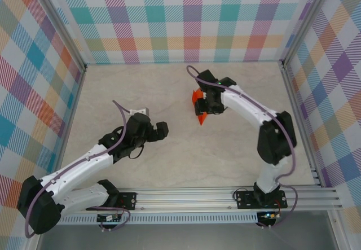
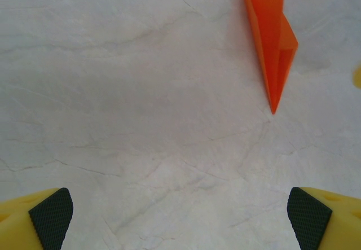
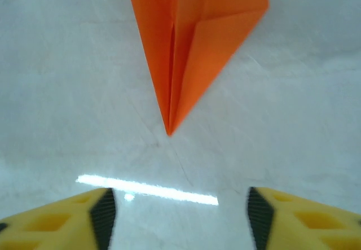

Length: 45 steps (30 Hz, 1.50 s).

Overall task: Fold a paper plane with a square sheet of paper (fold left side to right side)
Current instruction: Move the paper plane to the center of the table, then reset both arms

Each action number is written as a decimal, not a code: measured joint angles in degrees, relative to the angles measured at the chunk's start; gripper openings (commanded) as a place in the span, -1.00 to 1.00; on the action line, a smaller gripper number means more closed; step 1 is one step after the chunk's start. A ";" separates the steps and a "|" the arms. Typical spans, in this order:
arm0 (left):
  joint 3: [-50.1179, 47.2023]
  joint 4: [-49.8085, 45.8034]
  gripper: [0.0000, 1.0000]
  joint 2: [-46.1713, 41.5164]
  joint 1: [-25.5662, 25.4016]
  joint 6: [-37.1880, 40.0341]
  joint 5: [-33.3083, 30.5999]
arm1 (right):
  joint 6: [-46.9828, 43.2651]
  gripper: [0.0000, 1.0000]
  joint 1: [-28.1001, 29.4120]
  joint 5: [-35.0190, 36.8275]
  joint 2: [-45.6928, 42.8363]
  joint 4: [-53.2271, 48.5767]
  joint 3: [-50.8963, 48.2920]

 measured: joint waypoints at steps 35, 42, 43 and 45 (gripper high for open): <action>-22.34 59.32 1.00 21.31 26.84 36.74 -2.62 | -20.70 1.00 -28.02 -3.17 -17.64 87.86 -62.64; -21.51 66.77 1.00 30.69 31.85 36.76 3.45 | -21.51 1.00 -30.49 -8.46 -14.16 96.15 -63.84; -20.70 66.34 1.00 30.73 32.28 36.44 3.85 | -21.38 1.00 -31.23 -9.42 -13.57 96.04 -63.84; -19.23 66.29 1.00 30.73 32.72 35.98 4.44 | -21.05 1.00 -32.52 -10.56 -13.18 95.78 -63.80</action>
